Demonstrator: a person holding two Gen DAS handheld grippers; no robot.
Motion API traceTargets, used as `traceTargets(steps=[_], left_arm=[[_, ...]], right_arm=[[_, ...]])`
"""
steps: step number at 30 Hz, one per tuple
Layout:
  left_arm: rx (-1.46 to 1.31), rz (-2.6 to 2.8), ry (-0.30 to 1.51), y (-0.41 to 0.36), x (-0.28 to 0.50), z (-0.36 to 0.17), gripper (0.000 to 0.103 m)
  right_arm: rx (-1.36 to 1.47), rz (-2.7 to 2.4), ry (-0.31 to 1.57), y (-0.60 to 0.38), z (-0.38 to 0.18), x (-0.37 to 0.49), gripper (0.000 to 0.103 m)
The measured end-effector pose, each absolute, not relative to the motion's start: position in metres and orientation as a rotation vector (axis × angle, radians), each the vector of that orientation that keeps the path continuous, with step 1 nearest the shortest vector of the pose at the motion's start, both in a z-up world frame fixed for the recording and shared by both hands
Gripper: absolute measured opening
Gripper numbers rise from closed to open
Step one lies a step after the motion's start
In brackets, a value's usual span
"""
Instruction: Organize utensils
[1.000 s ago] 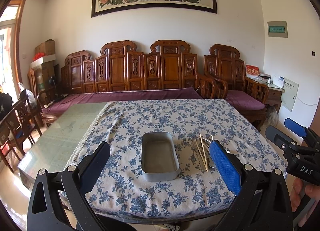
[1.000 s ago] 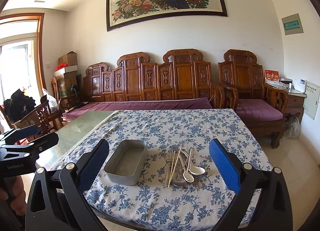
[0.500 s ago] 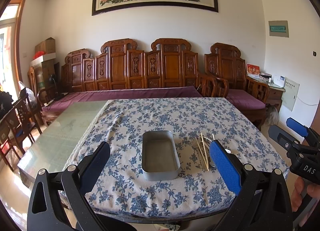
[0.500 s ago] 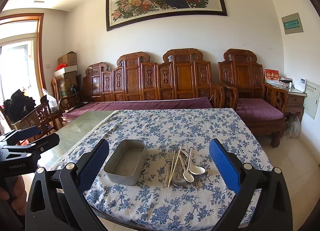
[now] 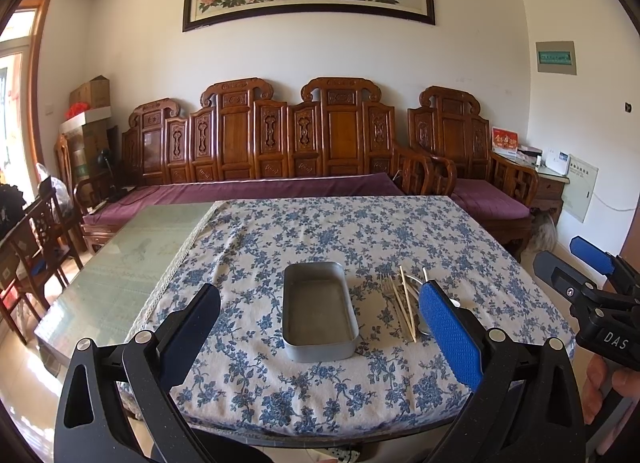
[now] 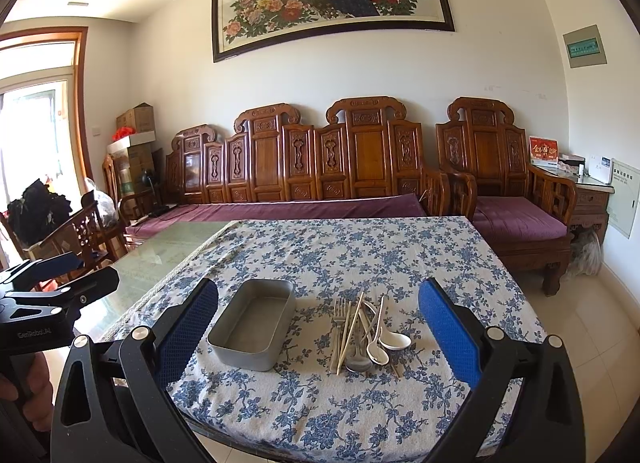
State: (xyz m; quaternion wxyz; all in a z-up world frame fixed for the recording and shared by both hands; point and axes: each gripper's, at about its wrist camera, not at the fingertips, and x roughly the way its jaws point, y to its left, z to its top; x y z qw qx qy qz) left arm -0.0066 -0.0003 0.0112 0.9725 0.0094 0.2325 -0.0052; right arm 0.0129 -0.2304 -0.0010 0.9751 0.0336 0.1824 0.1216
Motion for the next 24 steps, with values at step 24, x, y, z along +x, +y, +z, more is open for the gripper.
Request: traceTargets(steps=[24], left_arm=[[0.03, -0.039, 0.562, -0.005, 0.017, -0.026, 0.096]], right_arm=[[0.067, 0.258, 0.421, -0.236, -0.031, 0.033, 0.098]])
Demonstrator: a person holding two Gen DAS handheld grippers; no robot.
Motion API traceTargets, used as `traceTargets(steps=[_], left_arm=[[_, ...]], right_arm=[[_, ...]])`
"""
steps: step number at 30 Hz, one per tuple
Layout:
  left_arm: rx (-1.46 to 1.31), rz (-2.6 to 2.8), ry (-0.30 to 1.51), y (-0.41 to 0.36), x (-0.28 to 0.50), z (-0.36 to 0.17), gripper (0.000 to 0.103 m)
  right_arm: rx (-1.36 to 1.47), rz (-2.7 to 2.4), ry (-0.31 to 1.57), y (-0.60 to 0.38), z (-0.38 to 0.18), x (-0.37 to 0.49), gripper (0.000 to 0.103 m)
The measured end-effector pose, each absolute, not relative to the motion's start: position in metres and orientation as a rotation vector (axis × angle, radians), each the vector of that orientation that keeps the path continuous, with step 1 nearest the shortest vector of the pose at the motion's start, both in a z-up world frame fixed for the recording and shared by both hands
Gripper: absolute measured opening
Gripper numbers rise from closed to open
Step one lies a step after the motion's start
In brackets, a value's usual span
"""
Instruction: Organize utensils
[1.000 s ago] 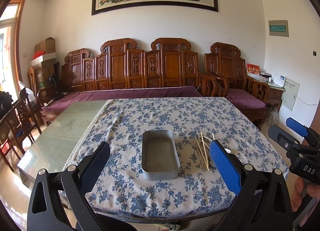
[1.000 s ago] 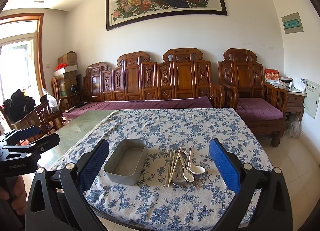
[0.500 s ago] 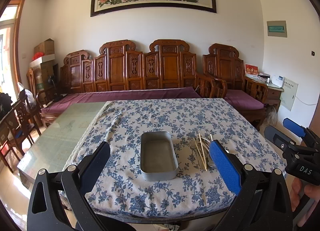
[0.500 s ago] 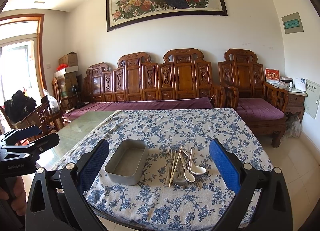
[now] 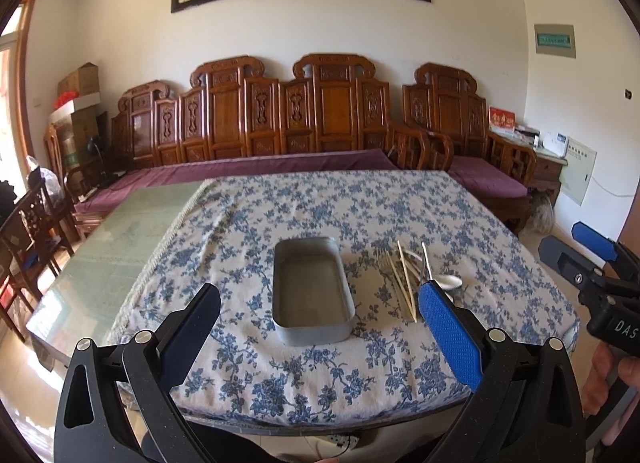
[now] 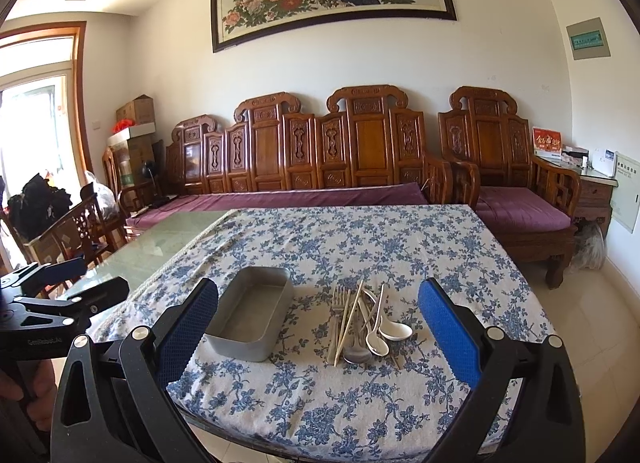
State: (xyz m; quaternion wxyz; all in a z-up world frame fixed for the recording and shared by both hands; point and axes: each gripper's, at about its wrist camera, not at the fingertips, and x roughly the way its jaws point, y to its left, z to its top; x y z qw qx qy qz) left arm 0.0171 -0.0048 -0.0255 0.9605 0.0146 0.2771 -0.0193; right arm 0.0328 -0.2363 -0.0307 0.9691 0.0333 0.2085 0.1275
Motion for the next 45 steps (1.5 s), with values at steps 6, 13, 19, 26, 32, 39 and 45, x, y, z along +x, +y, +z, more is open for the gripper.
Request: traceTargets(steps=[6, 13, 19, 26, 32, 39, 45], left_arm=[[0.046, -0.055, 0.62, -0.009, 0.035, -0.045, 0.096], [0.071, -0.091, 0.657, -0.014, 0.058, -0.059, 0.096], [0.098, -0.129, 0.672, -0.024, 0.081, -0.072, 0.096], [0.138, -0.162, 0.707, -0.043, 0.105, -0.091, 0.096], [0.119, -0.219, 0.762, -0.059, 0.129, -0.109, 0.091], [0.116, -0.231, 0.828, -0.074, 0.152, -0.137, 0.08], [0.103, -0.226, 0.859, -0.079, 0.153, -0.155, 0.075]], right_arm=[[0.056, 0.259, 0.474, -0.243, -0.053, 0.056, 0.087], [0.044, 0.247, 0.543, -0.254, -0.075, 0.089, 0.074], [0.043, 0.251, 0.603, -0.267, -0.085, 0.127, 0.065], [0.027, 0.267, 0.666, -0.276, -0.099, 0.162, 0.06], [-0.014, 0.263, 0.717, -0.284, -0.118, 0.184, 0.054], [-0.075, 0.311, 0.787, -0.281, -0.154, 0.197, 0.048], [-0.095, 0.362, 0.846, -0.277, -0.19, 0.203, 0.044]])
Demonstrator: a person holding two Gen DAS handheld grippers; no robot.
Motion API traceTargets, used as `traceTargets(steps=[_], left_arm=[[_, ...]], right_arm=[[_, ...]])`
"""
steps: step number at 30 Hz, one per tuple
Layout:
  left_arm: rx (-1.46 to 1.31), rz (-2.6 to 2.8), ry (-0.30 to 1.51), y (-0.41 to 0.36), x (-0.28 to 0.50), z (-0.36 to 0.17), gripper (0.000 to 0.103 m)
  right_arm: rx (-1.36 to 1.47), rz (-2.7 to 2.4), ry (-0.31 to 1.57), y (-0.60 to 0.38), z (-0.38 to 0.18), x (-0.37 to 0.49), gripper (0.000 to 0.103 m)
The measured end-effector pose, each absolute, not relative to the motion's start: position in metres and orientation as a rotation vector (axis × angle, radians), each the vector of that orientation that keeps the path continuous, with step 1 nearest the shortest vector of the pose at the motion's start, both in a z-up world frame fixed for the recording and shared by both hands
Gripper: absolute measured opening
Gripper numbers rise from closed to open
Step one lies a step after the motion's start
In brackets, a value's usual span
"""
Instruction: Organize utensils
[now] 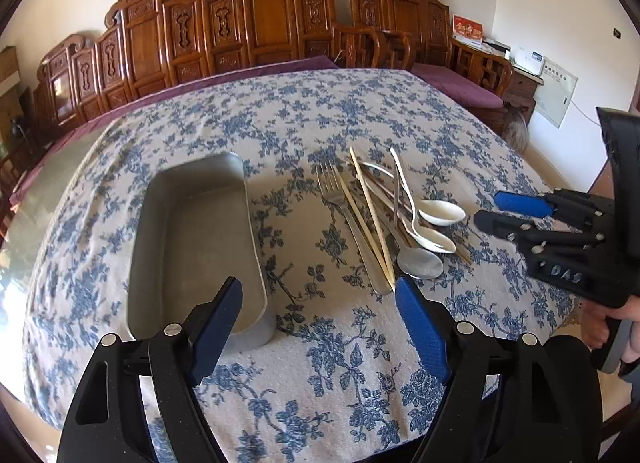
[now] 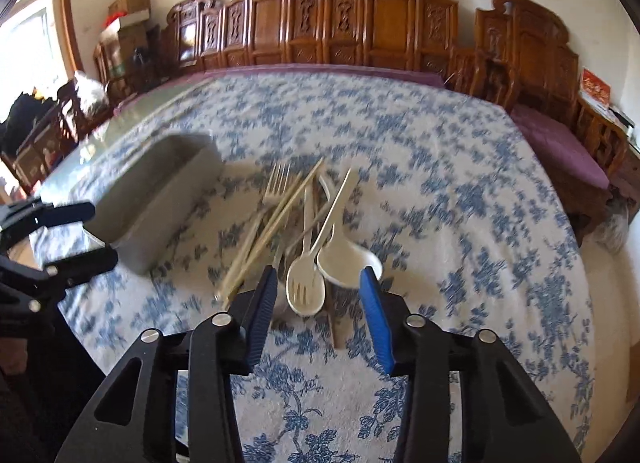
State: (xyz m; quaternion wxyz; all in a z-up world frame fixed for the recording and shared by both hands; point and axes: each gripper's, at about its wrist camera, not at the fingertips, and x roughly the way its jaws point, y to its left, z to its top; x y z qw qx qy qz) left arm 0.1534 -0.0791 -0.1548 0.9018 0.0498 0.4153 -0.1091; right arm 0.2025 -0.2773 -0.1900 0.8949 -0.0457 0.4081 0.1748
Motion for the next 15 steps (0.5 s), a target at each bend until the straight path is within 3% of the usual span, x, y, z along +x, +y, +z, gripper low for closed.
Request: traceTargets(steps=[15], left_arm=[[0.085, -0.225, 0.883, -0.082, 0.153, -0.171, 0.075]], right_arm=[[0.022, 0.465, 0.963, -0.261, -0.233, 0.231, 0.033]])
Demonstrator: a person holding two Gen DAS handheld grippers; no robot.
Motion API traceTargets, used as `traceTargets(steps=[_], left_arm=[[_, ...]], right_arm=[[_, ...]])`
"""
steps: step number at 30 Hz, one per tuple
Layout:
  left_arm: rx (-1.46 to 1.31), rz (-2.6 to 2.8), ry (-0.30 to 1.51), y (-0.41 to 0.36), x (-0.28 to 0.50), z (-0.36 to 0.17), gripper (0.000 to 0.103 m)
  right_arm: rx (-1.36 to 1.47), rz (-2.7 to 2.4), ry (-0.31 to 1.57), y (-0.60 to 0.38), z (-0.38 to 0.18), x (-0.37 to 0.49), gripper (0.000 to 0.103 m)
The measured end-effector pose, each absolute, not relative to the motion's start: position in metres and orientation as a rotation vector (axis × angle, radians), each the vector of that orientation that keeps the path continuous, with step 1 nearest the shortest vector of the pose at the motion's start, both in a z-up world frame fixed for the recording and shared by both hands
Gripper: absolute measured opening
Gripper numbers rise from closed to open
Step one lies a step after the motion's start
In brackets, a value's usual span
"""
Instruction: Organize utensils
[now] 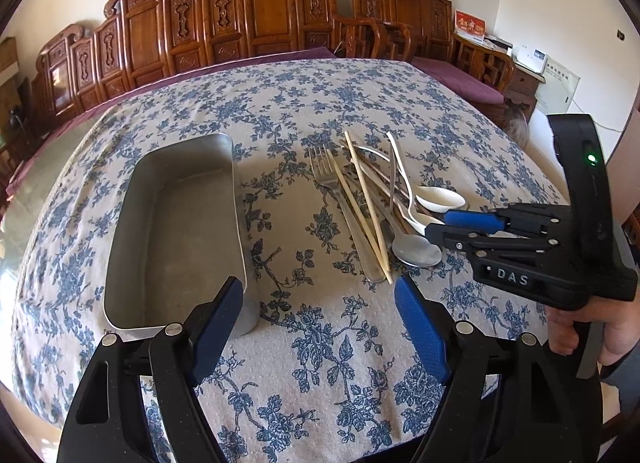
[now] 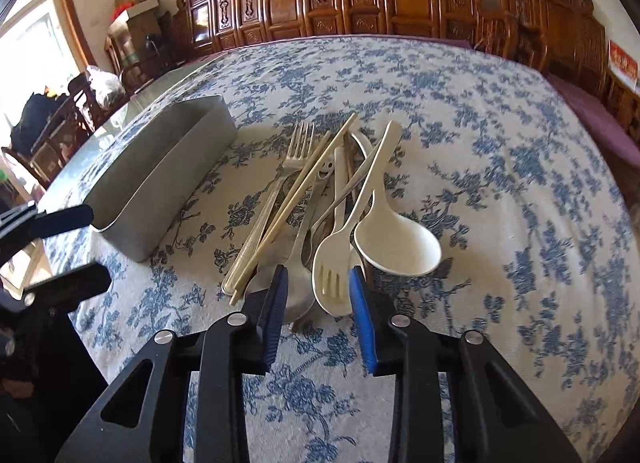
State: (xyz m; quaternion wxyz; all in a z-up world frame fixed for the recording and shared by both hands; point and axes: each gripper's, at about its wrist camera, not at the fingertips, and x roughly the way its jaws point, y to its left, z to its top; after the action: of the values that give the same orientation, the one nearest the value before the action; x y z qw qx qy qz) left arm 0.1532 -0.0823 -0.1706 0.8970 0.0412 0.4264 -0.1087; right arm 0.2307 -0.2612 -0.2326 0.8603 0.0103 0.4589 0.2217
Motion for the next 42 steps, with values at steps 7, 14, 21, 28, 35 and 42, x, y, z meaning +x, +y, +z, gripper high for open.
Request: traceTargets(steps=[7, 14, 21, 28, 35, 42], left_arm=[[0.077, -0.218, 0.881, -0.076, 0.152, -0.17, 0.075], [0.073, -0.216, 0.883, -0.076, 0.151, -0.173, 0.075], [0.088, -0.218, 0.881, -0.08, 0.15, -0.172, 0.075], [0.1, -0.214, 0.881, -0.083, 0.152, -0.172, 0.075], [0.111, -0.212, 0.887, -0.085, 0.155, -0.174, 0.075], [0.134, -0.219, 0.903, -0.094, 0.159, -0.181, 0.075]], right_arm=[[0.029, 0.448, 1.015, -0.257, -0.244, 0.242, 0.03], [0.082, 0.464, 1.009, -0.265, -0.239, 0.243, 0.023], [0.098, 0.419, 0.98, -0.267, -0.232, 0.25, 0.023], [0.079, 0.359, 0.992, -0.273, -0.234, 0.266, 0.006], [0.035, 0.399, 0.948, -0.283, -0.22, 0.25, 0.0], [-0.024, 0.426, 0.902, -0.286, -0.208, 0.231, 0.0]])
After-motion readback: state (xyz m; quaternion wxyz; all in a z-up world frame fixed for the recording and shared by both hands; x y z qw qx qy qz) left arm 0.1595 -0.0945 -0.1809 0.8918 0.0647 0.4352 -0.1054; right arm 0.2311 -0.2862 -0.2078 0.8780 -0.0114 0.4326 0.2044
